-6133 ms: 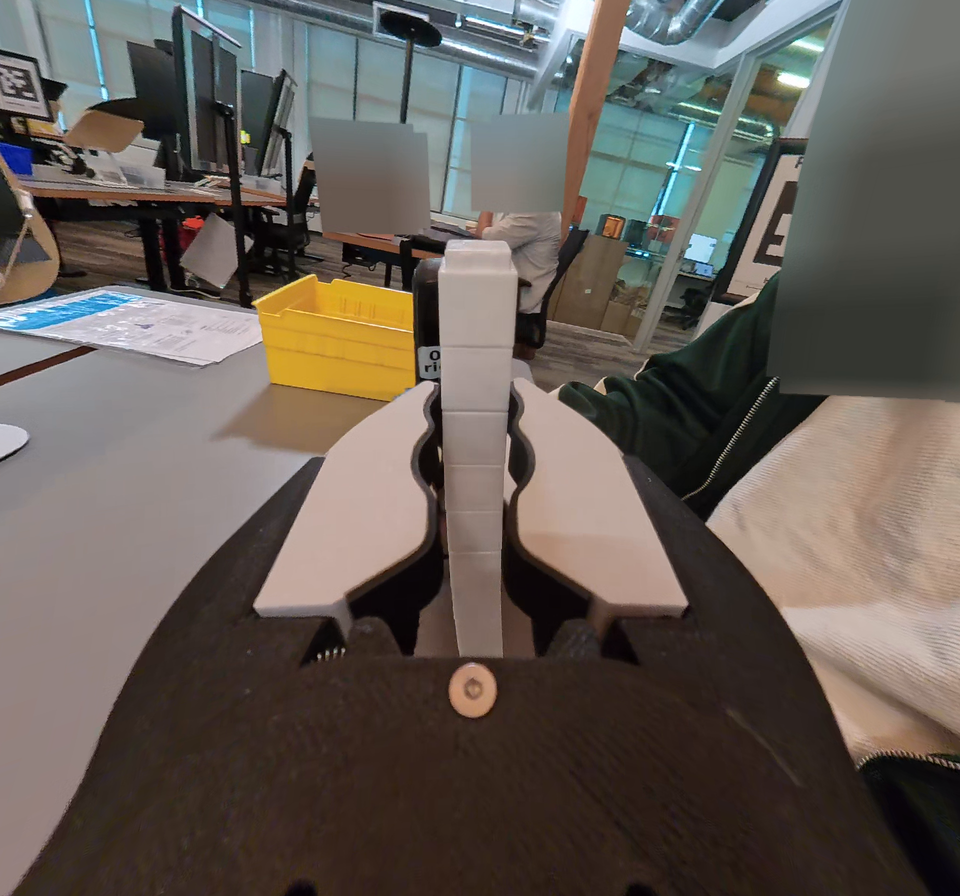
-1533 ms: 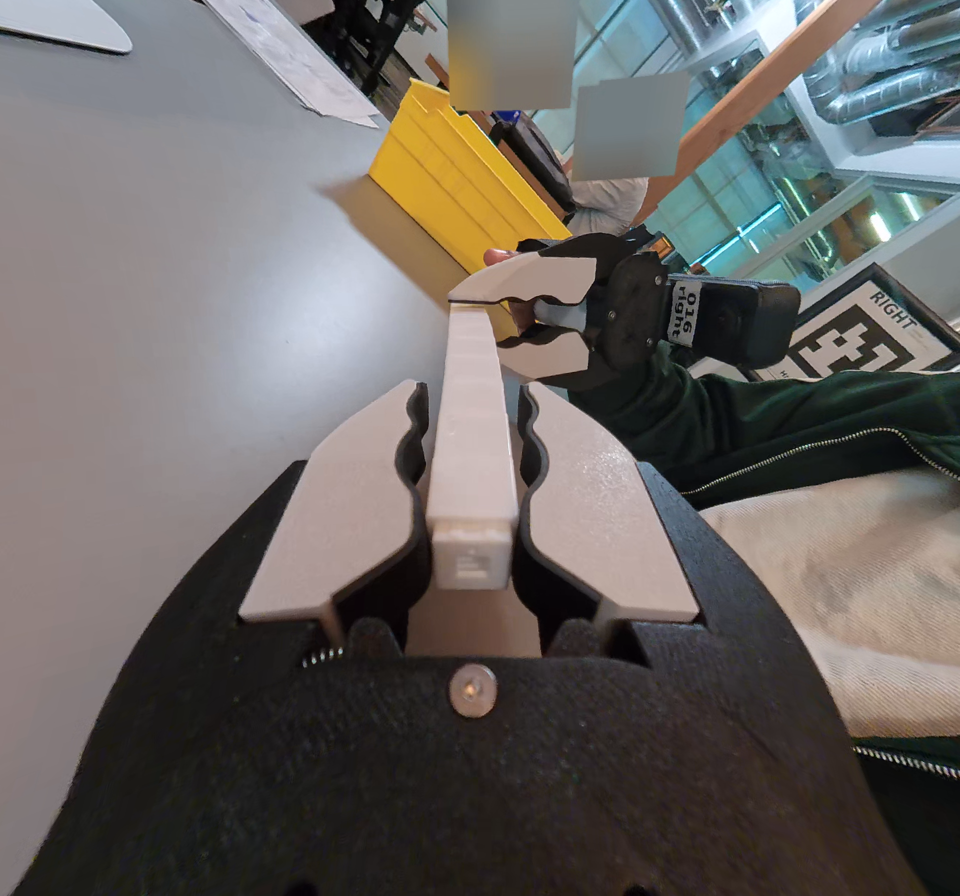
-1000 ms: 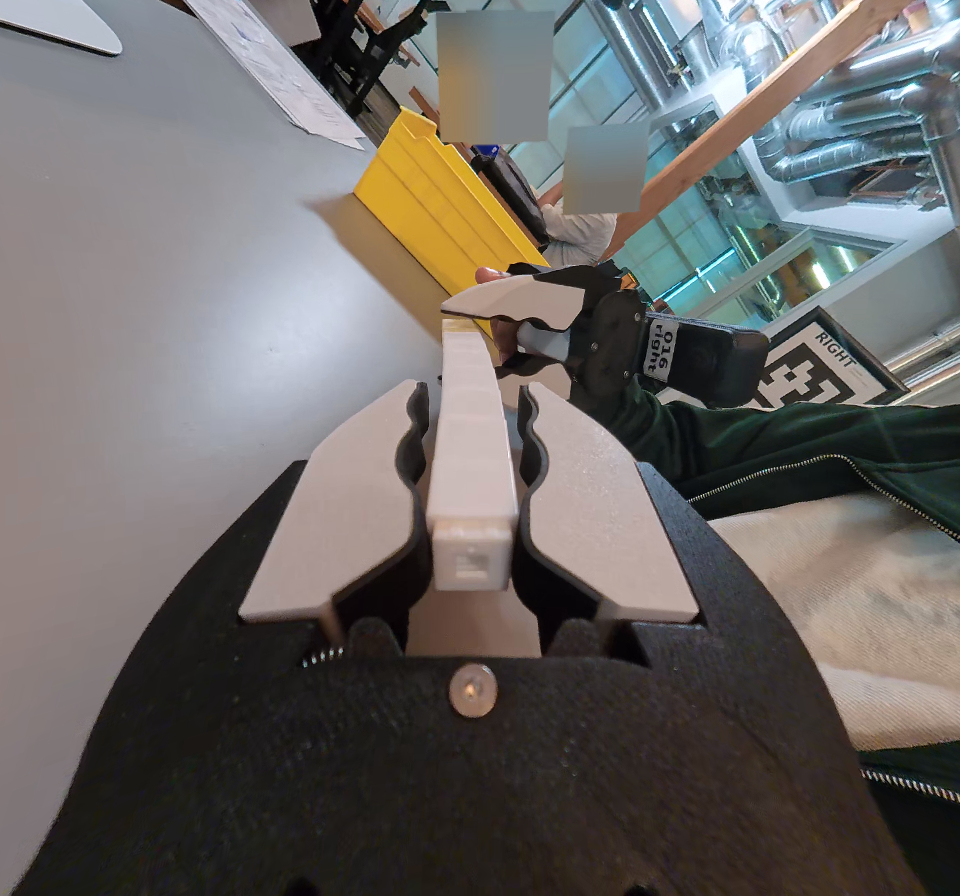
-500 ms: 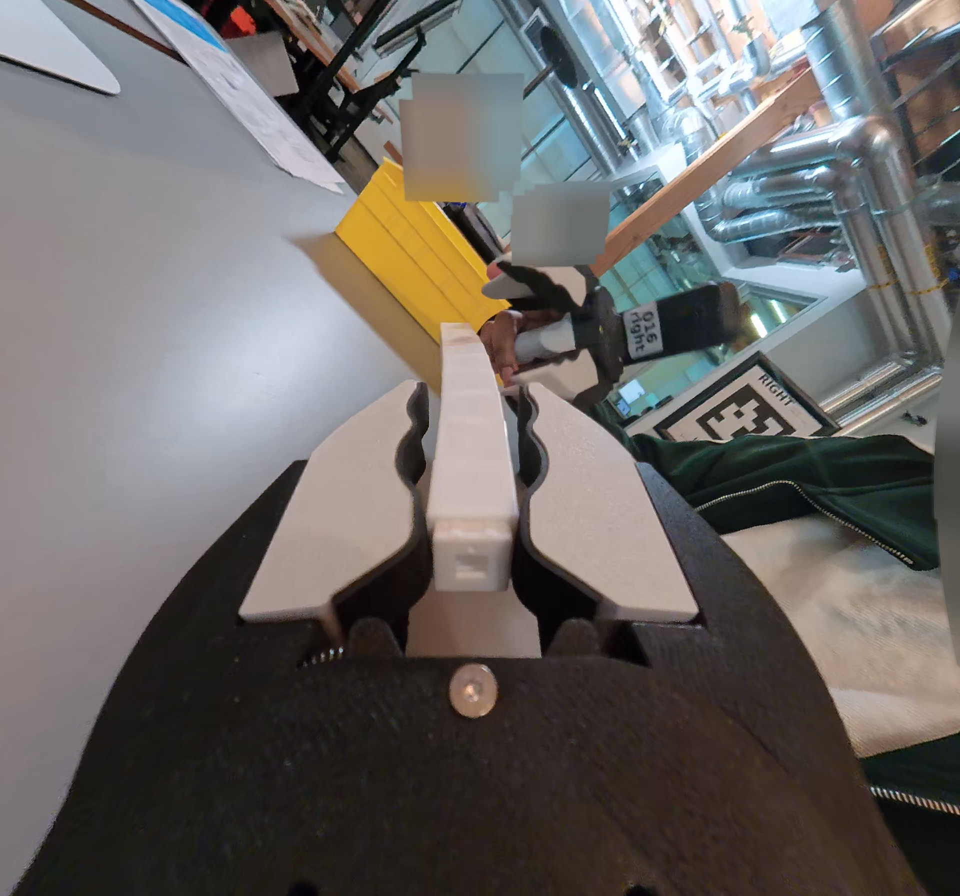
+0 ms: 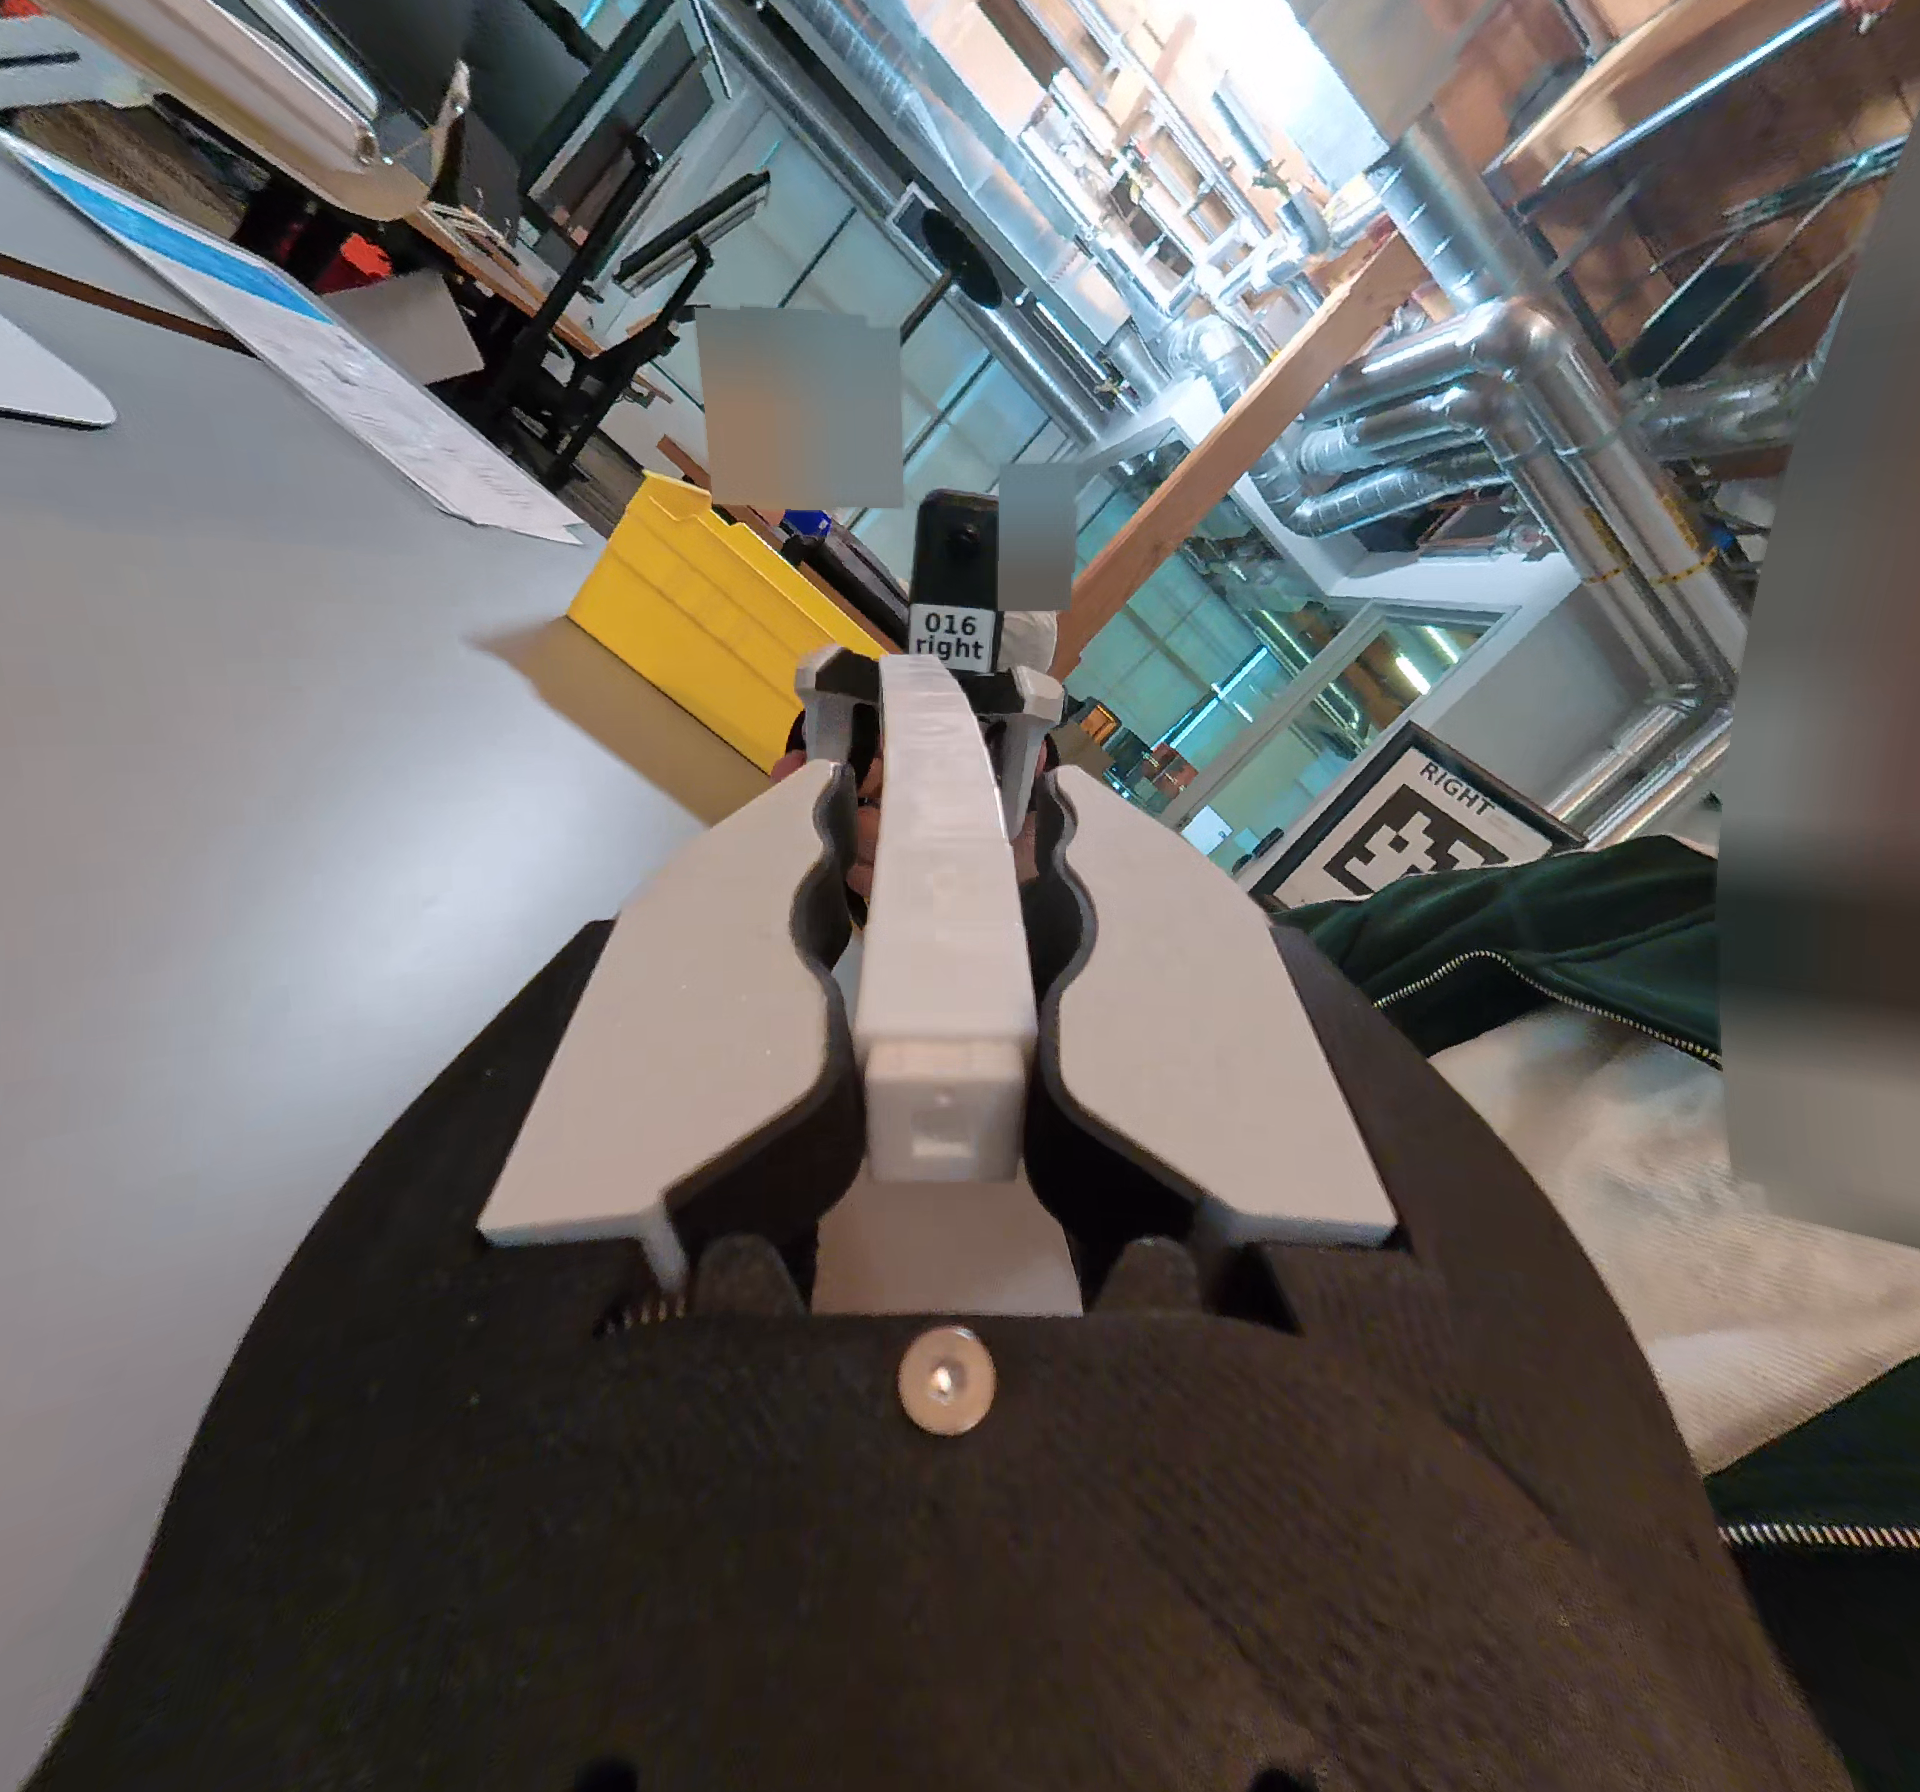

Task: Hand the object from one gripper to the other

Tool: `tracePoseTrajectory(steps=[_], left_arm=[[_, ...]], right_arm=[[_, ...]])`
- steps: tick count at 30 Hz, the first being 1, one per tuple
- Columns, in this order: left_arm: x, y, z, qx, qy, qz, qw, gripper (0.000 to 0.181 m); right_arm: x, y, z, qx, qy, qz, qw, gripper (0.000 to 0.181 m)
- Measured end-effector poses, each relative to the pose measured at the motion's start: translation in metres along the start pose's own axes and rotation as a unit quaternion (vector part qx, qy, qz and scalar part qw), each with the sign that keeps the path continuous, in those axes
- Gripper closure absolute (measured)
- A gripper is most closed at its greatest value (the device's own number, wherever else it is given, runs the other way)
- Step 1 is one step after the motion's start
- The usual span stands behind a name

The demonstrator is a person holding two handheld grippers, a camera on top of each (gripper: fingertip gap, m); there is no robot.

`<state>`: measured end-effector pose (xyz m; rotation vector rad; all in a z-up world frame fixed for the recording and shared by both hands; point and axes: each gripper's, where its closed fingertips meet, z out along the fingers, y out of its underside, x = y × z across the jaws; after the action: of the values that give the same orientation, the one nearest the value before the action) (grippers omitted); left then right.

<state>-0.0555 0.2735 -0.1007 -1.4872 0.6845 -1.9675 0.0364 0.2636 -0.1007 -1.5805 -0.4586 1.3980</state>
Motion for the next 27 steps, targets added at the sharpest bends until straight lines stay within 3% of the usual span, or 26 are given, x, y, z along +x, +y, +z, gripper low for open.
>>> tracePoseTrajectory(steps=[8,16,20,27], left_arm=[[0.006,0.005,0.006,-0.013,0.012,0.009,1.000,0.147],[0.010,0.003,0.007,-0.010,0.013,0.036,0.999,0.147],[0.009,-0.002,0.009,0.014,0.005,0.037,0.999,0.113],[0.001,0.003,0.010,0.000,-0.008,0.024,1.000,0.109]], right_arm=[[-0.012,0.013,0.006,-0.036,-0.039,0.025,0.998,0.157],[-0.014,0.014,0.005,-0.042,-0.049,0.028,0.998,0.158],[-0.011,0.008,0.002,-0.013,-0.057,0.063,0.996,0.159],[-0.001,-0.004,-0.009,0.022,-0.058,0.102,0.993,0.159]])
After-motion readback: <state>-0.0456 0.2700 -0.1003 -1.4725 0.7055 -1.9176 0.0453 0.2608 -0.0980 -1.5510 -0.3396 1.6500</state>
